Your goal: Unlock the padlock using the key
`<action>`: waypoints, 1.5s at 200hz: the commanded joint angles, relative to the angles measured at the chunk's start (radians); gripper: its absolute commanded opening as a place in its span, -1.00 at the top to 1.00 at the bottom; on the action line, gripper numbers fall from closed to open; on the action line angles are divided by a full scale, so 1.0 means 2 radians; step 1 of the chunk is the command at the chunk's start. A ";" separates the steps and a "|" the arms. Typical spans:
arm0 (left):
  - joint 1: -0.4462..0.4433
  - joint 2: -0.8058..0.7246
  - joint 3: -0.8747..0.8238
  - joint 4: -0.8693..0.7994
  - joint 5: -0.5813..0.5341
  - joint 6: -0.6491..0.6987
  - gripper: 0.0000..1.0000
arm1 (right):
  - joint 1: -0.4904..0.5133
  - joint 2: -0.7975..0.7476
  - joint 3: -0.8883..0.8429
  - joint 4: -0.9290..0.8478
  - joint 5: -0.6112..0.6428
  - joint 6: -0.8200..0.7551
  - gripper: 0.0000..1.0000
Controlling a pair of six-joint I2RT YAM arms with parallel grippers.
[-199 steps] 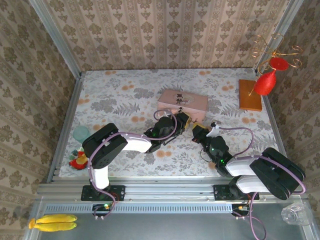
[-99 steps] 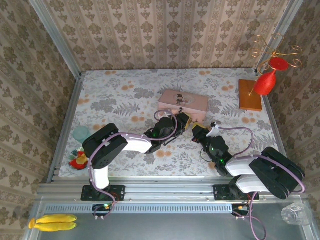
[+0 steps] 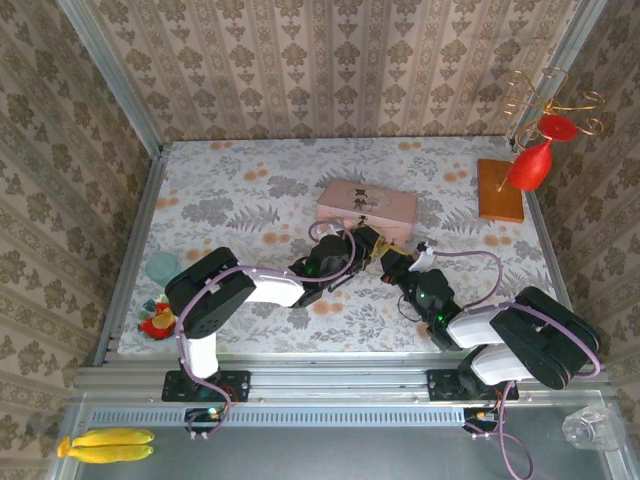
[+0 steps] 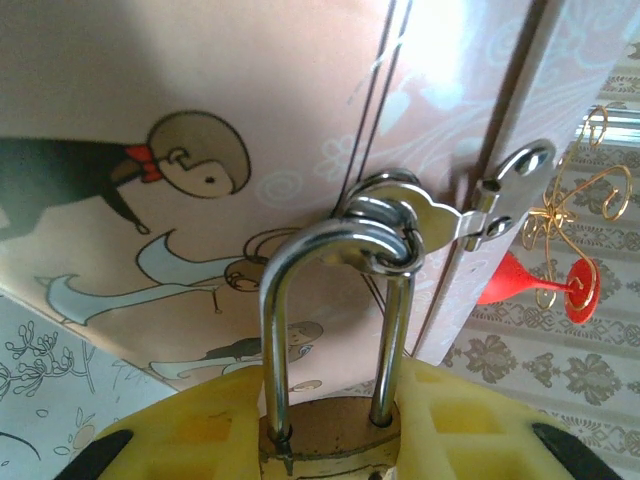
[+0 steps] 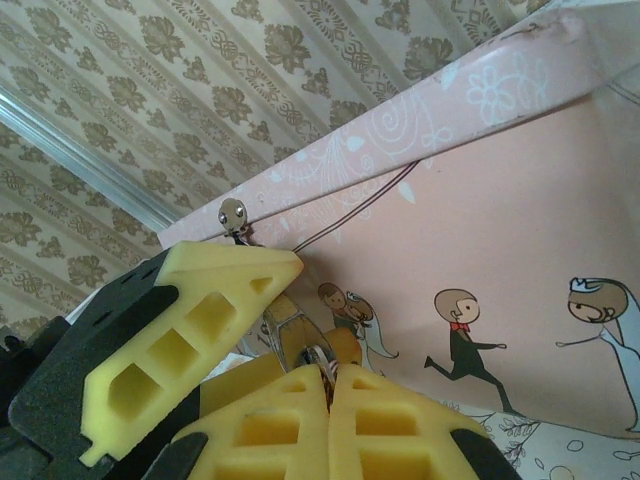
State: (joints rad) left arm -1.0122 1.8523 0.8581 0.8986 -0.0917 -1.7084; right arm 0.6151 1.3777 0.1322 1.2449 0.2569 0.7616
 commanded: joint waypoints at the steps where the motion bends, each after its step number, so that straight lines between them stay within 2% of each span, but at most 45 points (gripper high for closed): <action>1: -0.016 -0.023 0.021 0.043 0.029 0.013 1.00 | -0.007 0.004 0.027 -0.007 -0.023 0.003 1.00; 32: -0.014 -0.022 0.017 0.035 0.028 0.021 1.00 | -0.026 -0.006 0.030 -0.045 -0.055 0.043 1.00; 63: -0.009 -0.024 0.013 0.012 0.032 0.050 1.00 | -0.038 -0.052 0.050 -0.159 -0.100 0.098 1.00; 81: -0.006 -0.028 0.008 0.000 0.038 0.083 1.00 | -0.042 -0.073 0.048 -0.189 -0.117 0.142 1.00; 96: -0.008 -0.022 0.004 0.021 0.050 0.116 1.00 | -0.051 -0.079 0.040 -0.189 -0.132 0.191 1.00; 143: -0.013 0.005 -0.009 0.062 0.093 0.137 1.00 | -0.073 -0.069 0.016 -0.126 -0.179 0.320 1.00; 201: -0.007 -0.004 -0.032 0.062 0.129 0.197 1.00 | -0.086 -0.119 0.003 -0.153 -0.179 0.371 1.00; 248: 0.021 0.042 -0.070 0.190 0.181 0.198 1.00 | -0.095 -0.121 -0.021 -0.123 -0.194 0.436 1.00; 300: 0.029 0.014 -0.080 0.147 0.189 0.242 1.00 | -0.097 -0.166 -0.040 -0.167 -0.167 0.460 1.00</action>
State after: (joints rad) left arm -0.9710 1.9354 0.7265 1.1610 0.2253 -1.3293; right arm 0.4477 1.1114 0.0540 0.8886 -0.1844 1.6337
